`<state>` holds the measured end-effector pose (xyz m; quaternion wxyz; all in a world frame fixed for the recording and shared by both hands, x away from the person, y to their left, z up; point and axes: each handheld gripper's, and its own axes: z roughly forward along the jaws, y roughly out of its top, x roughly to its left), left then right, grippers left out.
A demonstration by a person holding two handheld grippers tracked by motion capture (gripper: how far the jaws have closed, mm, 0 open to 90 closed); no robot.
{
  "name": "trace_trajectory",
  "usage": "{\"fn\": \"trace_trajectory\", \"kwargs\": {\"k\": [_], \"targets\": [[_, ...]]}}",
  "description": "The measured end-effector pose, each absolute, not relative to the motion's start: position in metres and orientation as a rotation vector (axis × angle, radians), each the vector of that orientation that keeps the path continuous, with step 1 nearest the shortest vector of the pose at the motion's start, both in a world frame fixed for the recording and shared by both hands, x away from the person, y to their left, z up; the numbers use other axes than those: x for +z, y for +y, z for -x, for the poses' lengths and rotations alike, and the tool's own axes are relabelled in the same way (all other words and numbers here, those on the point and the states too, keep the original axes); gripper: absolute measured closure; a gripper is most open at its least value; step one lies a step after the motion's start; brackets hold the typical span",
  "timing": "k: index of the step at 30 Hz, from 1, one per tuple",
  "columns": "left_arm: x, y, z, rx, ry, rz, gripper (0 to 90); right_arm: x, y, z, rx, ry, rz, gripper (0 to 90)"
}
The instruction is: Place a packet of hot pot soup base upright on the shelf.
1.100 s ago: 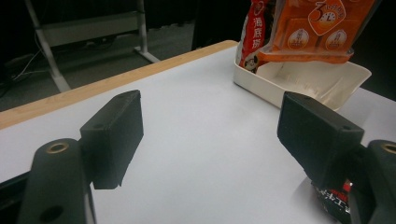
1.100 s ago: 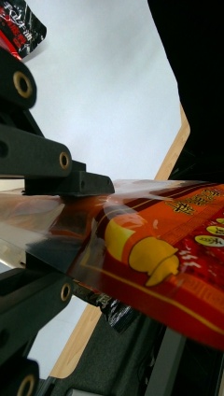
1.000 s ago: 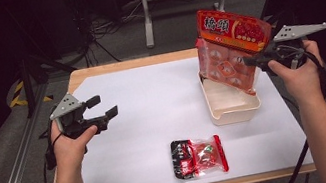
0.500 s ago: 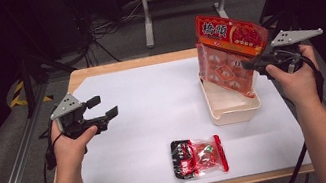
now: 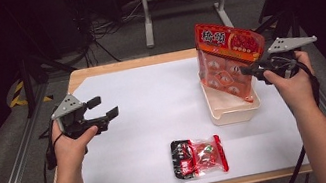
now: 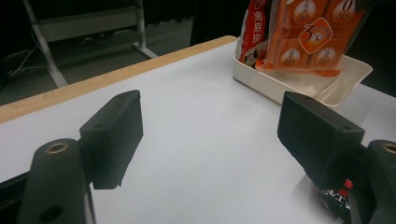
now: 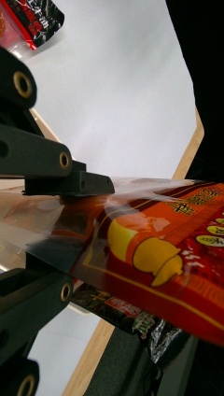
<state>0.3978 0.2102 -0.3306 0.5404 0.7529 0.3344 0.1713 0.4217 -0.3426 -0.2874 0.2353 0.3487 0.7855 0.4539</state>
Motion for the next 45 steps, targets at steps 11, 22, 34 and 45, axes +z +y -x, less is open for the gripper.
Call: {"fn": "trace_trajectory", "kwargs": {"k": [11,22,34,45], "targets": [[-0.332,0.211,-0.399,0.403,0.793,-1.795,23.5,-0.298,-0.349,-0.424,1.262,2.155,-0.998,70.7],[-0.335,0.209,-0.400,0.399,0.801,-1.800,23.4,-0.311,-0.354,-0.427,1.276,2.183,-1.046,70.6],[-0.336,0.211,-0.400,0.397,0.809,-1.798,23.4,-0.329,-0.347,-0.430,1.232,2.225,-1.051,70.5],[-0.336,0.209,-0.402,0.393,0.812,-1.804,23.2,-0.335,-0.350,-0.432,1.220,2.229,-1.090,70.4]]}}
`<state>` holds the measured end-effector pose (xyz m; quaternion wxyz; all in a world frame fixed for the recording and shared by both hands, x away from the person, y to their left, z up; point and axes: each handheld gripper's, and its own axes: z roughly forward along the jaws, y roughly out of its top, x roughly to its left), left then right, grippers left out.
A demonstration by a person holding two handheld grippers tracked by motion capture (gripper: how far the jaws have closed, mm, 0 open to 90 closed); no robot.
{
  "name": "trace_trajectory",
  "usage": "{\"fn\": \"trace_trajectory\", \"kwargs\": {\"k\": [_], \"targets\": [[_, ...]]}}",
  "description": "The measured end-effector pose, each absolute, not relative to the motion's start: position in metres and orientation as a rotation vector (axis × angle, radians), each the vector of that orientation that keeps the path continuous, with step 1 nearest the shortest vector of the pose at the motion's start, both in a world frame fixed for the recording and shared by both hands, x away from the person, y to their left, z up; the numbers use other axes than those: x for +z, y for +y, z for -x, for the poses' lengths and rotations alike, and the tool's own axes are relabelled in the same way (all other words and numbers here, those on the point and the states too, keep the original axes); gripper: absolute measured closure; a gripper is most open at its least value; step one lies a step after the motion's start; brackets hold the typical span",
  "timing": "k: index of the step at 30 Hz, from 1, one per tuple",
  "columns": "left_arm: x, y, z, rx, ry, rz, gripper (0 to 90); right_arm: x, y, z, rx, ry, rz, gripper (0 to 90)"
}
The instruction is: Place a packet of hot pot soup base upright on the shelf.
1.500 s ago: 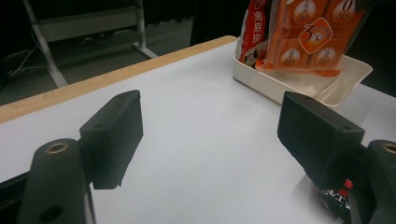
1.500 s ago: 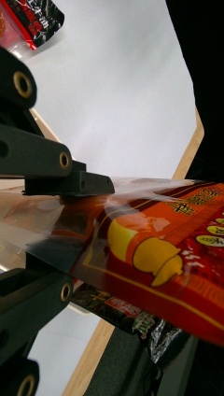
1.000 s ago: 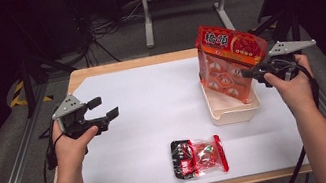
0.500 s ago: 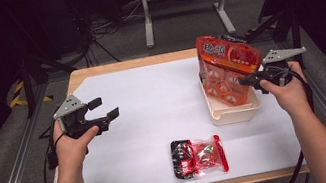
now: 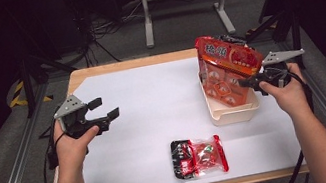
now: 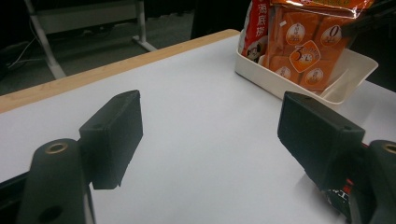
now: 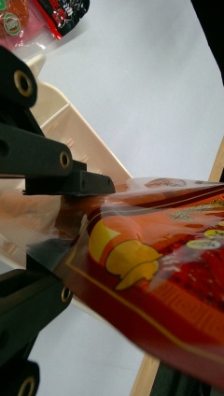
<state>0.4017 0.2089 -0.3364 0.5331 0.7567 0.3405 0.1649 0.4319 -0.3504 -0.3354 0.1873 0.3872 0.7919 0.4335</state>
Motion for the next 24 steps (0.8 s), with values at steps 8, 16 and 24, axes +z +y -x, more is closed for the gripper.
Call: {"fn": "trace_trajectory", "kwargs": {"k": [8,16,24], "targets": [[-0.337,0.208,-0.402,0.392,0.815,-1.818,22.9,-0.340,-0.358,-0.432,1.213,2.207,-1.143,70.2],[-0.338,0.207,-0.403,0.390,0.818,-1.824,21.1,-0.341,-0.360,-0.431,1.196,2.177,-1.158,68.4],[-0.338,0.207,-0.402,0.395,0.817,-1.829,19.5,-0.336,-0.364,-0.421,1.219,2.090,-1.146,49.3]]}}
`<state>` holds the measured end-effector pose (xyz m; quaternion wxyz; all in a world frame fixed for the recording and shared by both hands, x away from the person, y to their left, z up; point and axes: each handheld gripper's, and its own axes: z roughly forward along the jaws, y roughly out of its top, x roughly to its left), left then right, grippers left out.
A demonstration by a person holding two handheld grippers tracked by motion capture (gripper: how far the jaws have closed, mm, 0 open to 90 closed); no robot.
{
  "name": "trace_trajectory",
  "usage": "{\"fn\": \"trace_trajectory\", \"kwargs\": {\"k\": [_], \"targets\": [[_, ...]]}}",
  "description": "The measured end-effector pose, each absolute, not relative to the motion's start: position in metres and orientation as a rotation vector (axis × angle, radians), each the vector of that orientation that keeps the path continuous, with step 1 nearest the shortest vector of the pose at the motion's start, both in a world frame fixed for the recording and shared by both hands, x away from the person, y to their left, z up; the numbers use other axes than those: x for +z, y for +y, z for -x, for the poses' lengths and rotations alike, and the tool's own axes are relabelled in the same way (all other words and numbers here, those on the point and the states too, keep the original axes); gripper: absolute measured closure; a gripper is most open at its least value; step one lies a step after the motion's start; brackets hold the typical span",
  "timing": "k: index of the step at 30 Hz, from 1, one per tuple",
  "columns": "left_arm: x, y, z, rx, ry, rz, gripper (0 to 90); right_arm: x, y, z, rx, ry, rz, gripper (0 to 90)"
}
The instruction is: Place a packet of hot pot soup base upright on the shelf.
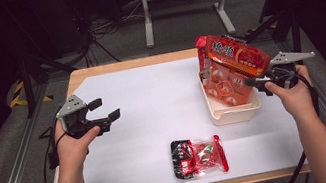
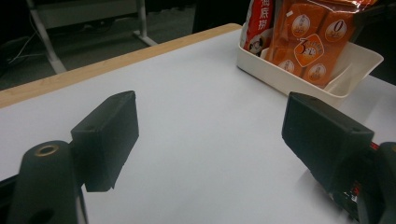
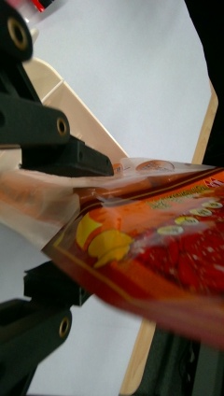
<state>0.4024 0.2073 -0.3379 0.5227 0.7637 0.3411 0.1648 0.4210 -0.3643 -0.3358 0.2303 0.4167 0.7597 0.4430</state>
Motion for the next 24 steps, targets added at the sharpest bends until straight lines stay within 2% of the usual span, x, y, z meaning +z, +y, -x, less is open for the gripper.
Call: {"fn": "trace_trajectory", "kwargs": {"k": [5,8,24], "targets": [[-0.339,0.206,-0.402,0.388,0.816,-1.840,18.5,-0.331,-0.372,-0.410,1.203,2.032,-1.133,37.7],[-0.339,0.205,-0.401,0.384,0.812,-1.853,18.0,-0.329,-0.375,-0.404,1.206,2.028,-1.120,35.2],[-0.343,0.203,-0.394,0.348,0.789,-1.858,19.1,-0.310,-0.377,-0.362,1.189,2.002,-1.074,33.2]]}}
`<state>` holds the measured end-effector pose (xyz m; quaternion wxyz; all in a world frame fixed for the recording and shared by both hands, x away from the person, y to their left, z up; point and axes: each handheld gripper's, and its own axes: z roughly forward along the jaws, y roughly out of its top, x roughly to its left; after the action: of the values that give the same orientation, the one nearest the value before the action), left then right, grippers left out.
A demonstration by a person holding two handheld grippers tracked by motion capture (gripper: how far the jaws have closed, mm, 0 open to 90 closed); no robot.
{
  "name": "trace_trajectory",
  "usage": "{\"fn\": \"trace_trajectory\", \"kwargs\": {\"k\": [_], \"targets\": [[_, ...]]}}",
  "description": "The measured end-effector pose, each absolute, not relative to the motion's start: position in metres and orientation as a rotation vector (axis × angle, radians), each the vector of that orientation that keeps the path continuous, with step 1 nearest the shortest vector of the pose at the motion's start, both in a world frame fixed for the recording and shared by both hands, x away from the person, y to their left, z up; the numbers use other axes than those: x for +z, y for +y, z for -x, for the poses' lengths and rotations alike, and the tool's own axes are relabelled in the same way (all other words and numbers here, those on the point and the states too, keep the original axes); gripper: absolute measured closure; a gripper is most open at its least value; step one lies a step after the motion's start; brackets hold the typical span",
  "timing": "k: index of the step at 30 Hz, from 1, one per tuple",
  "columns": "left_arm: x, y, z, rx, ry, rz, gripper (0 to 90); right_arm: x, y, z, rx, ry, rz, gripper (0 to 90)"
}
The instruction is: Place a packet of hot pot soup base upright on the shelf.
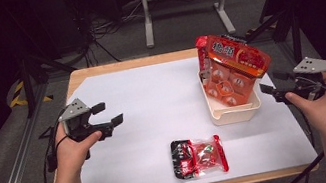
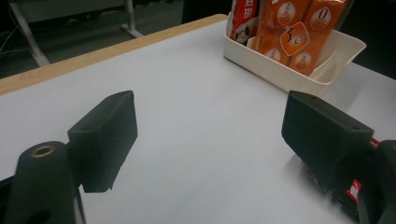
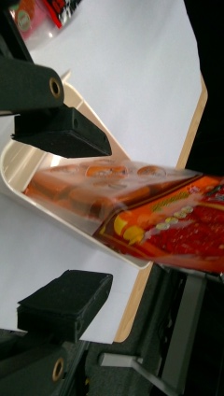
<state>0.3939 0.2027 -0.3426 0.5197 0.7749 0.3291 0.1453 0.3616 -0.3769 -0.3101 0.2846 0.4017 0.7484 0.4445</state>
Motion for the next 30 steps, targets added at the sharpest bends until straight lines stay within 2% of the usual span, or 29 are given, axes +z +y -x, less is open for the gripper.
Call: {"fn": "trace_trajectory", "kwargs": {"k": [11,30], "targets": [[-0.346,0.198,-0.388,0.325,0.817,-1.880,19.5,-0.306,-0.354,-0.343,1.292,2.054,-0.990,33.4],[-0.351,0.156,-0.377,0.249,0.680,-1.973,22.2,-0.317,-0.307,-0.337,1.381,2.169,-0.814,35.0]]}}
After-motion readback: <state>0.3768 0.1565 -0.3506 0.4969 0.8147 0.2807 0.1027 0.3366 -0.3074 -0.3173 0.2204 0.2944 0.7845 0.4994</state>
